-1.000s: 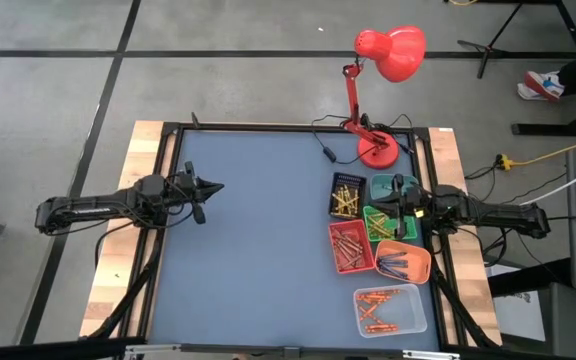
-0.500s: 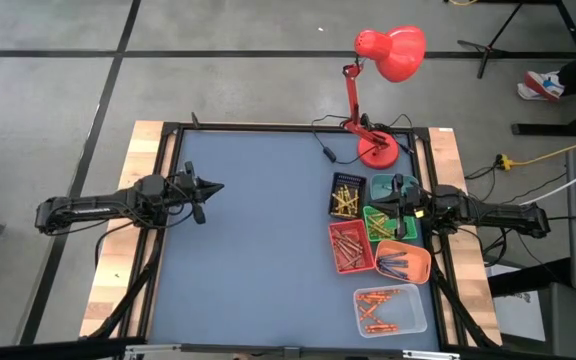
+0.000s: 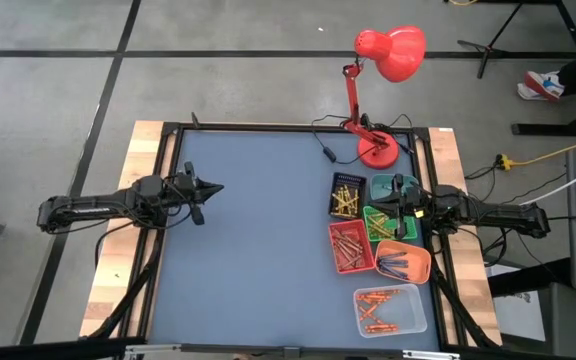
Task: Sort crayons
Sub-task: Return to Home Position
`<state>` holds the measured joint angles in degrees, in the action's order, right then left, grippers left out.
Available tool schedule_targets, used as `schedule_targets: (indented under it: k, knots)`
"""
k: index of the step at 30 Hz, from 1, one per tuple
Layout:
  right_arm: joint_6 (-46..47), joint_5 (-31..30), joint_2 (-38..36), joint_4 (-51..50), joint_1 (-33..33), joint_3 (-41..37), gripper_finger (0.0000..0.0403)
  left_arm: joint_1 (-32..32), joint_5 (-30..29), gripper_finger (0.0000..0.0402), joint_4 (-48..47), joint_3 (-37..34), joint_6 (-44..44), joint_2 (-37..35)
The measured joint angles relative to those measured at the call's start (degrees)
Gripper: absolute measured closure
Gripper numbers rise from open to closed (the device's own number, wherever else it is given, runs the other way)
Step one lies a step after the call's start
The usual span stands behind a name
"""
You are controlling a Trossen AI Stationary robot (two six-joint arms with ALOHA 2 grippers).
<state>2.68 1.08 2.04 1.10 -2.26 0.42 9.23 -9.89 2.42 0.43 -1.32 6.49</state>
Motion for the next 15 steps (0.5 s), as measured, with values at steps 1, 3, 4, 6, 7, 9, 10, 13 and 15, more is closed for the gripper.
schedule_targets:
  k: [1,3,4,6,7,9,10,13,15]
  knots:
    - [0.0,0.0,0.0,0.0,0.0,0.0,0.0402,-0.42,0.0,0.0401,-0.04,0.02,0.0,-0.54]
    - [0.0,-0.01,0.0,0.0,0.0,0.01,0.0402,-1.3,0.02,0.0401,-0.05,0.02,0.02,-1.86]
    - [0.0,0.0,0.0,0.0,0.0,0.01,0.0402,-1.65,0.02,0.0401,0.01,0.02,0.02,-2.44]
    - [0.0,-0.01,0.0,0.0,0.0,0.01,0.0402,-2.24,0.03,0.0401,-0.06,0.02,0.02,-3.35]
    - [0.0,-0.01,0.0,-0.01,0.0,0.01,0.0402,-2.5,0.04,0.0401,-0.04,0.02,0.02,-3.82]
    - [0.0,-0.02,0.0,-0.02,0.0,-0.01,0.0402,-2.89,0.02,0.0401,-0.04,0.02,0.02,-4.6]
    - [-0.01,-0.02,0.0,0.0,0.0,0.0,0.0402,-3.1,0.04,0.0401,-0.04,0.02,0.02,-4.98]
    - [0.0,-0.02,-0.02,-0.02,0.0,0.01,0.0402,-3.68,0.06,0.0401,-0.05,0.02,0.01,-6.36]
    - [0.0,-0.02,-0.07,-0.02,0.0,0.01,0.0402,-4.03,0.07,0.0401,0.25,0.02,0.02,-6.35]
